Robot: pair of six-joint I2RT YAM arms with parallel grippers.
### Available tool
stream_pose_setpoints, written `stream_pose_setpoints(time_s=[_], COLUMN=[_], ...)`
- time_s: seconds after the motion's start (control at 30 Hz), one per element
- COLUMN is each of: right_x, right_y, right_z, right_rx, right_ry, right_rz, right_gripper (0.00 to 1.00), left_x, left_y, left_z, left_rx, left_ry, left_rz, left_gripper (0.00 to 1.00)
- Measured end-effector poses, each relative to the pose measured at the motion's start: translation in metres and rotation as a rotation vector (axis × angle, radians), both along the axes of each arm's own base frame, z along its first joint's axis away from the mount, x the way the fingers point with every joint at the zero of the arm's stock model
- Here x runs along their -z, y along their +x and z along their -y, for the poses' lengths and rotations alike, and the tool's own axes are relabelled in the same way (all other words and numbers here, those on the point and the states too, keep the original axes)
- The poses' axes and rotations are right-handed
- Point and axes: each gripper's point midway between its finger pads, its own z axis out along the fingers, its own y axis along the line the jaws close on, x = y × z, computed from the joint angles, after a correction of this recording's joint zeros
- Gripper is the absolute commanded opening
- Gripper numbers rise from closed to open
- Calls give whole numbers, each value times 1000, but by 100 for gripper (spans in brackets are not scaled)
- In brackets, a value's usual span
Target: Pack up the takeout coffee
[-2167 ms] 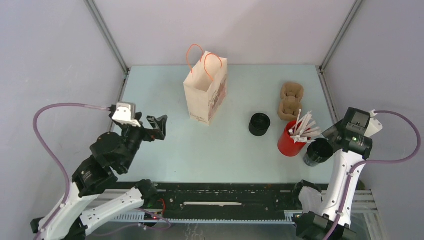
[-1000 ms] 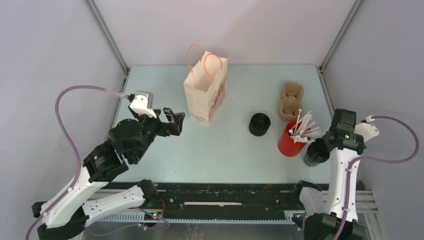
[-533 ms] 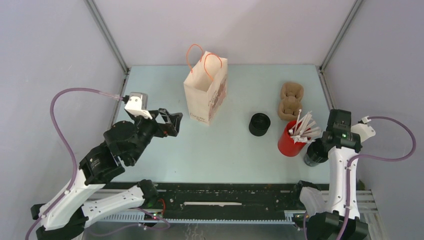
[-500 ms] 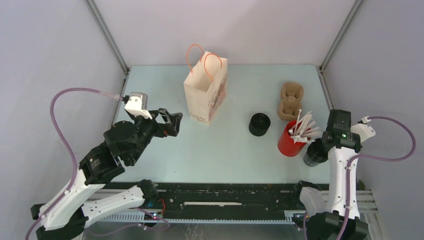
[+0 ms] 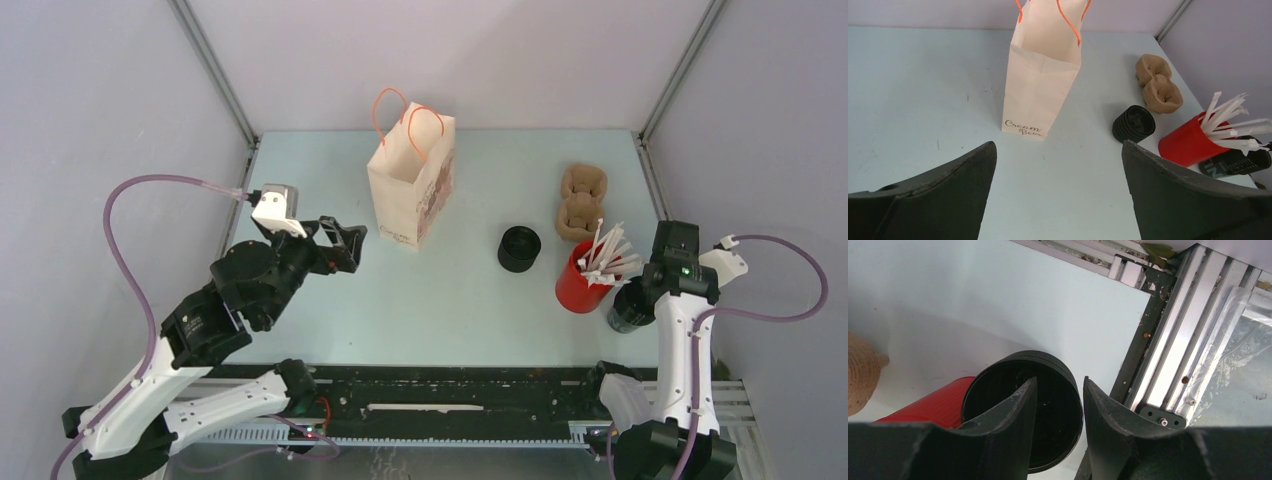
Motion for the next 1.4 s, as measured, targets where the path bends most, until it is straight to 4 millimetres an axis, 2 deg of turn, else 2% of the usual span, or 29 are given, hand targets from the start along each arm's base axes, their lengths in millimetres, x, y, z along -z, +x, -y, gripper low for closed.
stream_pose_setpoints(time_s=[0.27, 0.33, 0.6, 0.83, 0.93, 1.1, 1.4], right_x=[0, 1, 12, 11, 10, 10, 11], right_y=[3, 2, -9, -14, -14, -14, -14], right_z=[-5, -5, -2, -1, -1, -2, -2], right_rx=[-14, -6, 53, 69, 72, 73, 73], right_ry=[-9, -6, 15, 13, 12, 13, 14], right_rz=[1, -9, -81, -79, -73, -71, -75], right_gripper=[48, 45, 44, 39, 32, 25, 21], left_x=[0, 0, 2, 1, 1, 1, 4], left_y=[0, 0, -1, 0, 0, 0, -2], left_z=[0, 0, -1, -1, -1, -1, -3], left_rx=[0, 0, 0, 1, 1, 1, 0], left_ry=[1, 0, 0, 3, 4, 3, 4], left_rz=[-1, 0, 2, 5, 5, 6, 6], left_gripper=[100, 100, 100, 100, 100, 100, 100])
